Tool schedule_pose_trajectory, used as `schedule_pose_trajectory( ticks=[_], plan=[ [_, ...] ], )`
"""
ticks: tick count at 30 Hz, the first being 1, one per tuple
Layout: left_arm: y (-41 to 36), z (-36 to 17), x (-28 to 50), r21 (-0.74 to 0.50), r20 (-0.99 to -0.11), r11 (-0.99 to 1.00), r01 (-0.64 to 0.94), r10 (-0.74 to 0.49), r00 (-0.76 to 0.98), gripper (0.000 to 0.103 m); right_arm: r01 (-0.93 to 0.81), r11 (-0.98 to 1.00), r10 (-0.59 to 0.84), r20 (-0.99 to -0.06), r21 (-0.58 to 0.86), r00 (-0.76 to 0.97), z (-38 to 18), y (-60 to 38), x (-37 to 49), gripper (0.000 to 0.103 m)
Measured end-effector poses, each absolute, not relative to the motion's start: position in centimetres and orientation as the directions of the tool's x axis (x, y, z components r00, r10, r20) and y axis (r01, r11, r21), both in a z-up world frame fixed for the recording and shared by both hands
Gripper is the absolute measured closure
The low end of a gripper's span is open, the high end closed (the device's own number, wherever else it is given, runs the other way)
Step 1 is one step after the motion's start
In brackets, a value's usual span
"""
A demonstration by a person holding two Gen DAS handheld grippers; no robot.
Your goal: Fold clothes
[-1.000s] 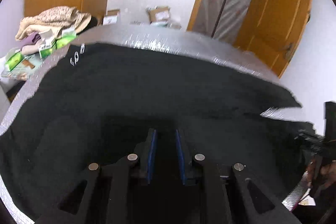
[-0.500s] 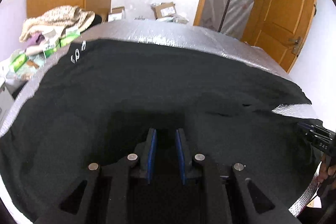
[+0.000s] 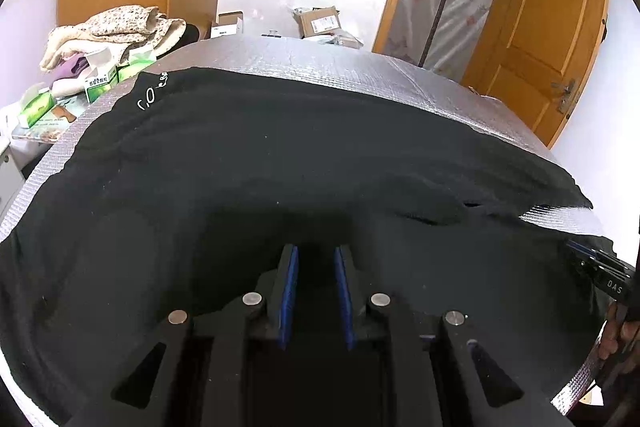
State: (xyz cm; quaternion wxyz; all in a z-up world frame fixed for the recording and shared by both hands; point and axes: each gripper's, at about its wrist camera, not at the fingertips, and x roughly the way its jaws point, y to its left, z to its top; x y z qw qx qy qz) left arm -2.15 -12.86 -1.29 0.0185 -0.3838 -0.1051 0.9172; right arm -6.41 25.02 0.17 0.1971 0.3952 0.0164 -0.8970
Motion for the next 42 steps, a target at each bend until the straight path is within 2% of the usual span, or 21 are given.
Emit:
schedule_pose_trajectory(
  ticks=[12, 19, 25, 42],
  plan=[
    [-12.4, -1.3, -2.2, -0.171, -0.704, -0.984, 0.051, 0.085, -0.705, 0.084, 0.364, -0.921, -0.346, -0.713, 0.136, -0.610, 0.1, 25.2, -6.4, 0.085],
    [-12.7, -1.4, -2.1, -0.192, -0.699, -0.980, 0.054, 0.097, -0.708, 0.084, 0.365, -0.920, -0.349, -0.713, 0.139, -0.608, 0.1, 25.2, -6.4, 0.085],
    [-12.0, -1.3, -2.2, -0.153, -0.705, -0.987, 0.056, 0.069, -0.706, 0.084, 0.363, -0.922, -0.344, -0.714, 0.134, -0.610, 0.2, 25.0, -6.3, 0.085],
    [-12.3, -1.3, -2.3, -0.169, -0.706, -0.984, 0.053, 0.083, -0.703, 0.084, 0.354, -0.931, -0.304, -0.729, 0.090, -0.614, 0.3, 24.3, -6.4, 0.085]
  ],
)
